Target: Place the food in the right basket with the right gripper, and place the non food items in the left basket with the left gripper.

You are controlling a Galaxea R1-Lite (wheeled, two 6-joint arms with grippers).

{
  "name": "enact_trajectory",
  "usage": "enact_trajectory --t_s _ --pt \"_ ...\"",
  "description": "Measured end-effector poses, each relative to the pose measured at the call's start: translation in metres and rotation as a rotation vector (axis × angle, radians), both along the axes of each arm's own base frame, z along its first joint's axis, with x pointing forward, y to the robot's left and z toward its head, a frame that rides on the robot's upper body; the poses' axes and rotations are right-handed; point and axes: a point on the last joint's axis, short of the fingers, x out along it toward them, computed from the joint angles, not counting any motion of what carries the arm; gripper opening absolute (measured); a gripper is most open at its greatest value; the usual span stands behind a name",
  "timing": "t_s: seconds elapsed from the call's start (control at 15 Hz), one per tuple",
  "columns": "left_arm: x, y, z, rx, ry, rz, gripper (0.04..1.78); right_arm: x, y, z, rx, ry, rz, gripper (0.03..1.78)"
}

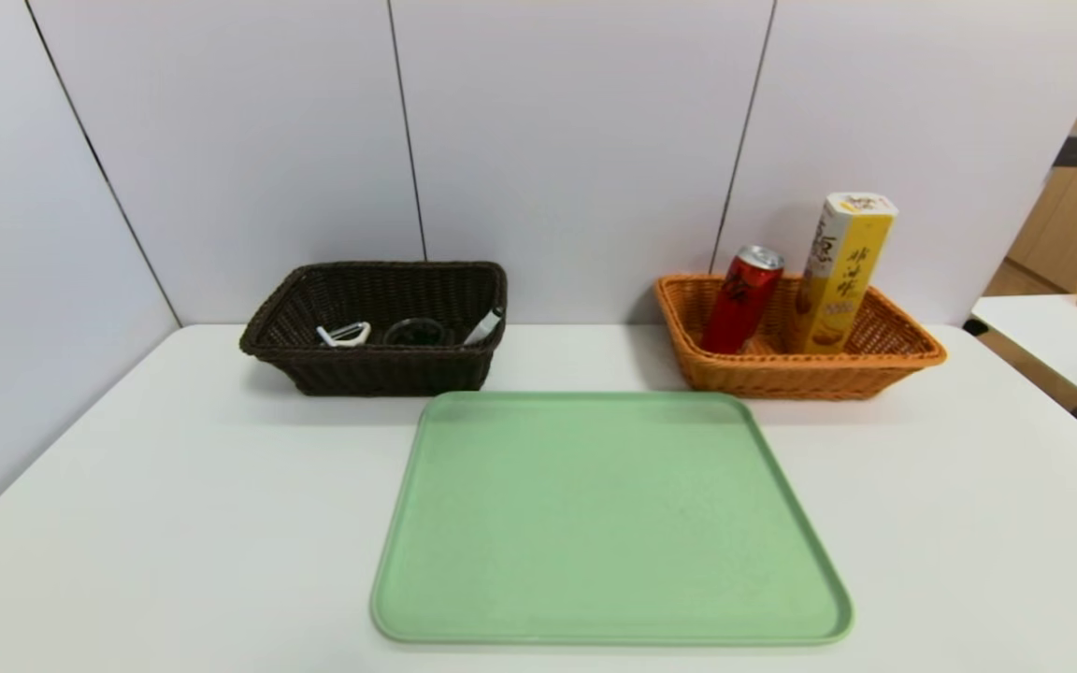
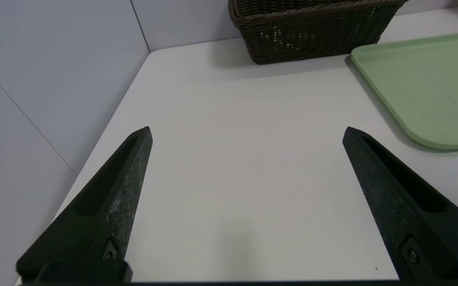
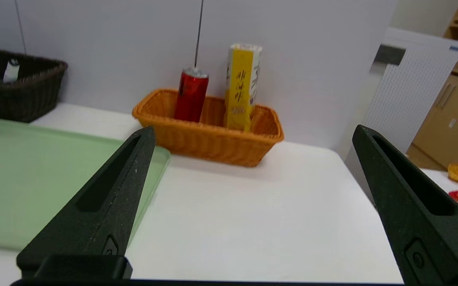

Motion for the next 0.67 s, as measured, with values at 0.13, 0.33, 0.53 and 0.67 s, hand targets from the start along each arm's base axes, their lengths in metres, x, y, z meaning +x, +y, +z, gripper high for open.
enact_trajectory --t_s 0.13,0.33,0.53,0.67 --pt "0.004 0.0 -0.005 0.001 0.001 0.001 1.69 -0.009 0.0 -0.016 -0.014 0.025 -0.009 1.71" --pt "0.015 0.0 -0.018 0.0 -0.027 0.0 1.69 -0.007 -0.001 -0.043 -0.07 -0.004 -0.078 1.71" --pt "0.025 0.0 -0.03 0.001 -0.115 -0.008 1.69 -0.004 -0.001 -0.064 -0.065 0.092 -0.079 1.71" --pt "0.027 -0.001 -0.039 -0.023 -0.054 -0.045 1.69 -0.002 -0.001 -0.079 0.027 0.23 -0.022 1.71"
